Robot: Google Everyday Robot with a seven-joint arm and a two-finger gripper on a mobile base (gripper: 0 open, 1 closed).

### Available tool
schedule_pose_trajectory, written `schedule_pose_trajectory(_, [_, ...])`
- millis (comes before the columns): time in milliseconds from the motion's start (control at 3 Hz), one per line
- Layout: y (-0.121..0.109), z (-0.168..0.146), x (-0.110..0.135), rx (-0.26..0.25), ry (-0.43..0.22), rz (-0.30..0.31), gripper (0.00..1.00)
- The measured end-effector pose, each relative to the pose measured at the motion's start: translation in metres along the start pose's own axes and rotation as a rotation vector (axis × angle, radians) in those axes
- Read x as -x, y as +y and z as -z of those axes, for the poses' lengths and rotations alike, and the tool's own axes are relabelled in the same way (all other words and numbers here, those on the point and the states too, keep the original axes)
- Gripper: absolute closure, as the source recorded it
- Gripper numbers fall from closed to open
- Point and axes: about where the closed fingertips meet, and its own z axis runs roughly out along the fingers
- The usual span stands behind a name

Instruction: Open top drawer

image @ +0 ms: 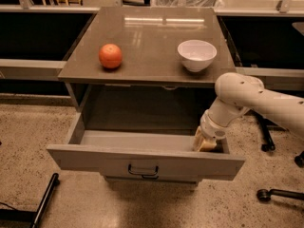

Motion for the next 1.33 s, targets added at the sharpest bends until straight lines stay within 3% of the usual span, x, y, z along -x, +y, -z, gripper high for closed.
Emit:
schedule_pose_trajectory(333, [0.021,-0.005,0.007,0.067,-0.030,-0.014,0.86])
schedule_pose_trajectory(667, [0.023,-0.004,0.008,0.070,-0.031,-0.017,0.86])
schedule_pose_trajectory(1000, [0.046,0.004,0.009,0.098,-0.031,-0.067,0.90])
schedule_pose_trajectory(1333, [0.046,0.004,0.009,0.098,-0.031,-0.067,0.90])
